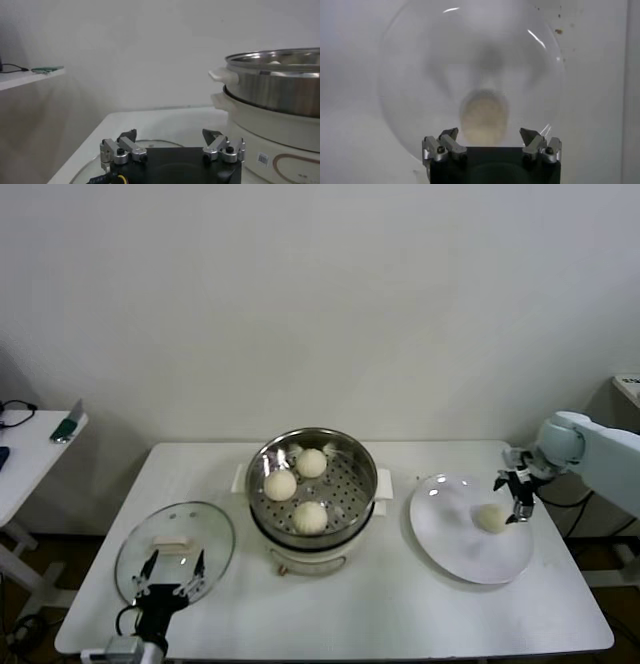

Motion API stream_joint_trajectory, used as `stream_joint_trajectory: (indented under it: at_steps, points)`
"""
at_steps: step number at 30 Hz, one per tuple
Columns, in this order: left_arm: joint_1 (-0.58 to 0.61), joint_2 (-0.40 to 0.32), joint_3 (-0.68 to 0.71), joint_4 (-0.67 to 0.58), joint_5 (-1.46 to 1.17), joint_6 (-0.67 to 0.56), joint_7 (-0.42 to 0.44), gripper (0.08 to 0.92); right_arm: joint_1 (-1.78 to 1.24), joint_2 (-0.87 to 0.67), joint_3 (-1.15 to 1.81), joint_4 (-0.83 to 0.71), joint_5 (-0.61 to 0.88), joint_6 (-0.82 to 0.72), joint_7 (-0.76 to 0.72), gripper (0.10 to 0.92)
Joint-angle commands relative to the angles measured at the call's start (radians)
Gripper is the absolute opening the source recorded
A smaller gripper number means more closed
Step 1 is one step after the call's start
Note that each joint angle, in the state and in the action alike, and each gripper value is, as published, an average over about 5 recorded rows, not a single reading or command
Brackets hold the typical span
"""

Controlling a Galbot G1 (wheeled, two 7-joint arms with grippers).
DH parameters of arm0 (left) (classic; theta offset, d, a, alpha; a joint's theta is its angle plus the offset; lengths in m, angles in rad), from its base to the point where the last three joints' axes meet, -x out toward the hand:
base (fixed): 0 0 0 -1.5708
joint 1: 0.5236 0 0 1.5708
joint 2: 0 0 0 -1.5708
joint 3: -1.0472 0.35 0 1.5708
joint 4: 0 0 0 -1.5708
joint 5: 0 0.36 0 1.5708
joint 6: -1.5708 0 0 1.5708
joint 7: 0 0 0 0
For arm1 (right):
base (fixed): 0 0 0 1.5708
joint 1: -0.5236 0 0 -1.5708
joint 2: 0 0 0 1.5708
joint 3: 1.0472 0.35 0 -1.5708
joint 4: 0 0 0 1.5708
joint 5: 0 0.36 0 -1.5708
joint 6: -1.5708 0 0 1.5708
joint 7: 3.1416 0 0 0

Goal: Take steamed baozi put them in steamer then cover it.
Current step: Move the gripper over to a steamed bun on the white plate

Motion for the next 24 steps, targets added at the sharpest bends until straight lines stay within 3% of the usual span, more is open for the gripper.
stream_joint_trajectory:
  at_steps: [1,13,24]
  points:
    - [0.004,0.0,0.004,0.003,0.004,-0.001,-0.001,0.823,-0.133,0.04,0.131,-0.094,-0.048,-0.013,0.002,0.823]
    - [0.006,0.002,0.009,0.005,0.009,-0.002,-0.002,0.823,-0.16,0.055,0.166,-0.132,-0.058,0.008,0.011,0.818]
    - [0.005,0.001,0.012,0.007,0.012,-0.004,-0.002,0.823,-0.116,0.048,0.142,-0.096,-0.034,0.019,-0.016,0.692]
